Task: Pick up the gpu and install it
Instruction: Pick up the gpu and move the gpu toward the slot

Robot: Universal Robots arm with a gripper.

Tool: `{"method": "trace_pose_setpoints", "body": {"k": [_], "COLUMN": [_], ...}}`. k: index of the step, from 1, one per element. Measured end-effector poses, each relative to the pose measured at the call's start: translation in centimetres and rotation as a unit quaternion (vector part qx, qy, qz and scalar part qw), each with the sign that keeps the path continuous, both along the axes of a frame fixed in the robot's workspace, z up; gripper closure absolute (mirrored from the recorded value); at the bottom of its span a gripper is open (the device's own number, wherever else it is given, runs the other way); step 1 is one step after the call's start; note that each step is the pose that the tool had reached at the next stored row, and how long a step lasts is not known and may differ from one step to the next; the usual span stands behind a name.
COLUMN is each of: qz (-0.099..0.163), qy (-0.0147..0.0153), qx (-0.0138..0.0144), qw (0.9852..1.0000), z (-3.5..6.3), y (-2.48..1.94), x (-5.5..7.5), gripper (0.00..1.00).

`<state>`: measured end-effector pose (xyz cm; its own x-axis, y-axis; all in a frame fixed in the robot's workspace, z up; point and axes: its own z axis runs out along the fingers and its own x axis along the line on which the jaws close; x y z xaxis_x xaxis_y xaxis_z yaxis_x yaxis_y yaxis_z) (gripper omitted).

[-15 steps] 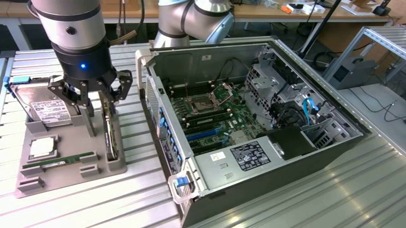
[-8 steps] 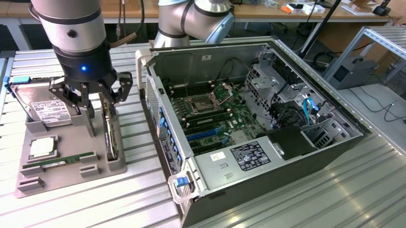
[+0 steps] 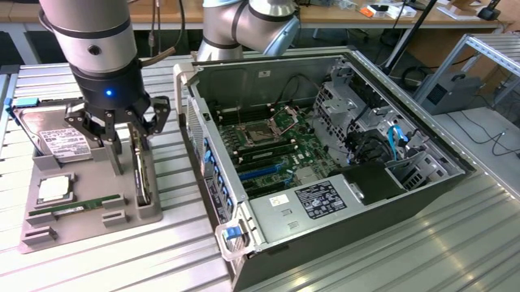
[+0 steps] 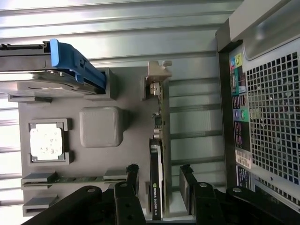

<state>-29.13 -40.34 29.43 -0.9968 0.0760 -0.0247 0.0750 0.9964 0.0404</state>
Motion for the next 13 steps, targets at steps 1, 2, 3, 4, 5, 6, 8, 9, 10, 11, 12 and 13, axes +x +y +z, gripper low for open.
{"method": "trace_pose_setpoints", "body": {"k": [1, 2, 3, 4, 5, 6, 8, 9, 10, 11, 12, 13], "qz": [0.000, 0.000, 0.000, 0.000, 0.000, 0.000, 0.000, 0.000, 0.000, 0.000, 0.000, 0.000], "qy": [0.0000, 0.0000, 0.0000, 0.0000, 0.0000, 0.0000, 0.0000, 0.0000, 0.0000, 0.0000, -0.0001, 0.0000], "qx": [0.0000, -0.0001, -0.0001, -0.0001, -0.0002, -0.0004, -0.0006, -0.0008, -0.0010, -0.0011, -0.0013, -0.0015], "qw": [1.0000, 1.0000, 1.0000, 1.0000, 1.0000, 1.0000, 1.0000, 1.0000, 1.0000, 1.0000, 1.0000, 1.0000], "z": [-0.08, -0.17, -0.40, -0.49, -0.56, -0.78, -1.11, -1.30, -1.49, -1.62, -1.83, -2.11], "y": [-0.01, -0.04, -0.09, -0.11, -0.12, -0.15, -0.17, -0.18, -0.18, -0.18, -0.18, -0.18], "x": [0.0, 0.0, 0.0, 0.0, 0.0, 0.0, 0.0, 0.0, 0.0, 0.0, 0.0, 0.0], "gripper": [0.52, 0.52, 0.52, 0.52, 0.52, 0.52, 0.52, 0.52, 0.52, 0.52, 0.52, 0.52]}}
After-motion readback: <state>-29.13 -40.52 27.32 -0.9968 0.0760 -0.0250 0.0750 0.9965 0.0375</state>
